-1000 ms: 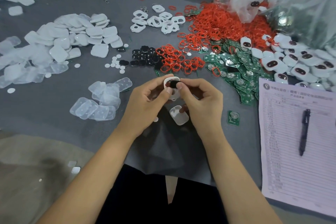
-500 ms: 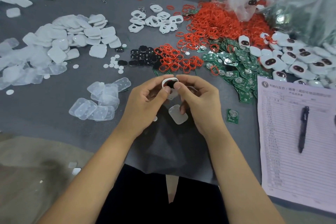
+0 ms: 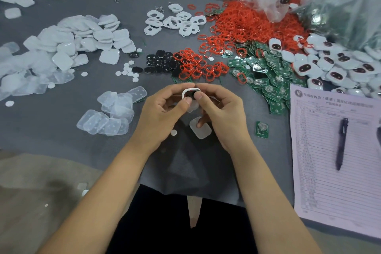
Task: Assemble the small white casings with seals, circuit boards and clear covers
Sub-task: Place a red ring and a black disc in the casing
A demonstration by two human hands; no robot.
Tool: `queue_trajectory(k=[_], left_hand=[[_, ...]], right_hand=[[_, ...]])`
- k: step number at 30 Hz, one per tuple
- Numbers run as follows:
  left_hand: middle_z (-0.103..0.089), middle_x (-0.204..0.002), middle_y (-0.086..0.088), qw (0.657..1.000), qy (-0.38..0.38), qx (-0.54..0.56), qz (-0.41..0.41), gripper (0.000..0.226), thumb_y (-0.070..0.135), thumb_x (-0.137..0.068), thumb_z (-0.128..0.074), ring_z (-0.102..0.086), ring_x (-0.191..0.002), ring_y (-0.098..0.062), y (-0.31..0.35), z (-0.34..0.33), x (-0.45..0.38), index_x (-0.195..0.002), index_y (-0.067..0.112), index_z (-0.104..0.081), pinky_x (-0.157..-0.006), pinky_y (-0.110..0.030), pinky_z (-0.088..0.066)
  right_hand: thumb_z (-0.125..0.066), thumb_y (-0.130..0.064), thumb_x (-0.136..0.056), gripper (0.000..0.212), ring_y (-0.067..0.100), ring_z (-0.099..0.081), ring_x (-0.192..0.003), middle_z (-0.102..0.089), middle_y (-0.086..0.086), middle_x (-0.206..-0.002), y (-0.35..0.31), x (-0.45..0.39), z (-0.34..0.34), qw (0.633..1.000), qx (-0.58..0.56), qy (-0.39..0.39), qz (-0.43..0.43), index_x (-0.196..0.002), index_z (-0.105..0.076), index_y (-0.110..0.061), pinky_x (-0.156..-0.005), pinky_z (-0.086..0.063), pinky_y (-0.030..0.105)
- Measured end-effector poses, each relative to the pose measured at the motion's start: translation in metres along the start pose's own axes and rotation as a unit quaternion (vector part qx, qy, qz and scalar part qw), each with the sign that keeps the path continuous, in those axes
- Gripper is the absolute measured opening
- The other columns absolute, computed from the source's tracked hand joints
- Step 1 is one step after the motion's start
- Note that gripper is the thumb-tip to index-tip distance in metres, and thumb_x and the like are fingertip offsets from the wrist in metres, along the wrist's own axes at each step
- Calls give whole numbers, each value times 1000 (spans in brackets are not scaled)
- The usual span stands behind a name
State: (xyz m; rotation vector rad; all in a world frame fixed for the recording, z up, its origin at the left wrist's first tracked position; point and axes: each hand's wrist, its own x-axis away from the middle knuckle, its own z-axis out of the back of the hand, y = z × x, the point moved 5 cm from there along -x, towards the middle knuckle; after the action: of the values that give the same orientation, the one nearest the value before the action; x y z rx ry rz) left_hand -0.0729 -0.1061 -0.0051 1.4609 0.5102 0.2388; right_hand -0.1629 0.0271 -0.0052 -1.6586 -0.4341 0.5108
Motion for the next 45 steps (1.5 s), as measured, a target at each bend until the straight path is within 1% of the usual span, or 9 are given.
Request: queue_trajectory(k=[4, 11, 26, 31, 35, 39, 41, 43, 45], left_hand=[[-77, -116, 6, 1000, 13, -22, -5, 27, 10, -101, -65, -72, -109, -12, 1, 0, 1, -125, 19, -73, -94, -25, -57], [-79, -112, 3, 998, 15, -48, 23, 25, 16, -103, -64, -75, -107, -17, -4, 0, 0, -126, 18, -75, -95, -51, -60], [-79, -109, 3, 999, 27, -33, -4, 20, 9, -102, -63, -76, -103, -18, 1, -2, 3, -117, 15, -75, -91, -35, -61], [-79, -109, 7, 999, 9, -38, -7, 24, 5, -101, -63, -74, -106, -13, 3, -2, 2, -112, 22, -77, -91, -26, -58], [-78, -109, 8, 998, 0, -58, -16, 22, 5, -102, -62, -73, -106, -12, 5, -3, 1, -113, 18, -77, -91, -22, -55], [-77, -107, 10, 994, -4, -102, -30, 22, 6, -102, -60, -72, -104, -12, 7, -4, 1, -113, 19, -74, -90, -23, -55], [-77, -108, 8, 995, -22, -100, -22, 24, 3, -102, -59, -73, -104, -11, 7, -7, 1, -116, 18, -71, -90, -22, -54], [-77, -108, 4, 995, -48, -87, -4, 29, -4, -100, -59, -73, -104, -11, 6, -10, 0, -120, 16, -67, -90, -21, -54], [-77, -107, 2, 995, -48, -82, 9, 32, -6, -97, -60, -74, -102, -12, 4, -11, -1, -119, 16, -65, -90, -27, -56]], right_hand=[[-69, -9, -98, 18, 15, -61, -62, -74, 14, -87, 0, -1, -1, 1000, 20, 6, -1, -113, -78, -12, -48, -55, 25], [-69, -5, -97, 15, 11, -58, -62, -68, 20, -87, -2, -1, 0, 1000, 29, 11, 3, -109, -77, -9, -49, -55, 26], [-71, -8, -94, 17, 21, -64, -78, -67, 27, -95, -8, 1, -7, 1000, 9, -18, 1, -95, -75, -25, -51, -54, 28], [-67, -1, -95, 26, 8, -67, -77, -68, -2, -82, -7, 3, -11, 999, 1, -40, -20, -86, -65, -25, -58, -60, 31], [-63, 1, -98, 18, 10, -65, -66, -61, 3, -73, -10, 5, -10, 999, 51, -13, -8, -92, -60, -16, -55, -60, 30], [-65, -3, -98, 18, 20, -66, -56, -59, 4, -68, -14, 9, -9, 991, 128, 17, 20, -92, -61, -21, -49, -52, 17], [-65, -3, -97, 22, 10, -62, -52, -61, 5, -67, -15, 10, -8, 986, 157, 38, 40, -91, -60, -23, -49, -46, 12], [-66, -4, -96, 25, 5, -60, -56, -64, 1, -69, -16, 9, -6, 978, 190, 59, 61, -91, -59, -28, -54, -45, 14], [-67, -6, -95, 24, 12, -65, -67, -68, 1, -79, -17, 8, -6, 969, 224, 62, 85, -93, -62, -29, -62, -50, 23]])
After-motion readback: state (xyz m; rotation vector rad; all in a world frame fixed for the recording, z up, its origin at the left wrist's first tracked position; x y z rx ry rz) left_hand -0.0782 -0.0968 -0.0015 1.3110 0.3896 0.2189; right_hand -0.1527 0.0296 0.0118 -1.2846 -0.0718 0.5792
